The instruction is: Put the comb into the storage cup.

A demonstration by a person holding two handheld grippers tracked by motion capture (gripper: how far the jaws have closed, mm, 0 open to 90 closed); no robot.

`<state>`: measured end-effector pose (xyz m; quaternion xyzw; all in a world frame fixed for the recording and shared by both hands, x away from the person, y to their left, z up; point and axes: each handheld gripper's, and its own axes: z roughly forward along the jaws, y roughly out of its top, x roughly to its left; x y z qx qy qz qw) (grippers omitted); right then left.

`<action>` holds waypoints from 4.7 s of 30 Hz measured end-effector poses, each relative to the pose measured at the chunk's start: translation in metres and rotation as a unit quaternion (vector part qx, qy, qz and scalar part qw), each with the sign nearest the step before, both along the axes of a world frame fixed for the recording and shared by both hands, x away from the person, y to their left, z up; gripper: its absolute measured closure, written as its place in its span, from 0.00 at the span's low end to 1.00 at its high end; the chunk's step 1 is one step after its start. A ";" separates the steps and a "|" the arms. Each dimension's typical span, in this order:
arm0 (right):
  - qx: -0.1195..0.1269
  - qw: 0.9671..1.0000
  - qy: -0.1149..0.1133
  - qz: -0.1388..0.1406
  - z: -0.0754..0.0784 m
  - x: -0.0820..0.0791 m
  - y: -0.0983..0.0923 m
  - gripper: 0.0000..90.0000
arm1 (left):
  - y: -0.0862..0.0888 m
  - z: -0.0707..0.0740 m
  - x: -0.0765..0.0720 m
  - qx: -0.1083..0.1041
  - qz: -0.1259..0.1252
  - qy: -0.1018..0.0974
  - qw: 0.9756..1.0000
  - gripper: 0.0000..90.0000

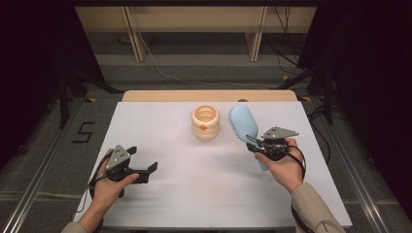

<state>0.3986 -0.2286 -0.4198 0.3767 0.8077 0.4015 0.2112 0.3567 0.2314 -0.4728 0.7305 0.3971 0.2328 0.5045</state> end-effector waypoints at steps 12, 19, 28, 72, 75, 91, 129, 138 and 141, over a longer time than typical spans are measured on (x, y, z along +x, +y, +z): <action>0.006 1.000 -0.006 0.009 0.000 -0.001 0.005 0.78 | 0.000 0.000 0.000 0.000 0.000 0.000 1.000 0.00; 0.008 1.000 -0.005 0.019 0.000 -0.003 0.010 0.78 | 0.000 0.000 0.000 0.000 0.000 0.000 1.000 0.00; 0.008 1.000 -0.004 0.028 -0.001 -0.004 0.015 0.78 | 0.000 0.000 0.000 0.000 -0.001 0.000 1.000 0.00; 0.007 0.998 -0.008 0.063 -0.004 -0.008 0.034 0.78 | 0.000 0.000 0.000 0.000 -0.002 0.000 1.000 0.00; 0.007 0.998 -0.008 0.064 -0.004 -0.009 0.035 0.78 | 0.000 0.000 0.000 0.001 -0.003 0.000 1.000 0.00; 0.010 0.997 -0.012 0.073 -0.004 -0.011 0.042 0.78 | -0.001 0.000 0.000 0.002 -0.005 -0.002 1.000 0.00; 0.028 0.996 -0.012 0.081 -0.002 -0.005 0.074 0.78 | -0.107 0.012 -0.011 -0.051 -0.153 0.033 0.986 0.00; 0.033 0.996 -0.013 0.081 -0.001 -0.004 0.081 0.78 | -0.134 0.007 -0.005 -0.033 -0.175 0.044 0.983 0.00; 0.034 0.996 -0.014 0.081 -0.001 -0.004 0.084 0.78 | -0.140 0.006 -0.003 -0.031 -0.179 0.048 0.982 0.00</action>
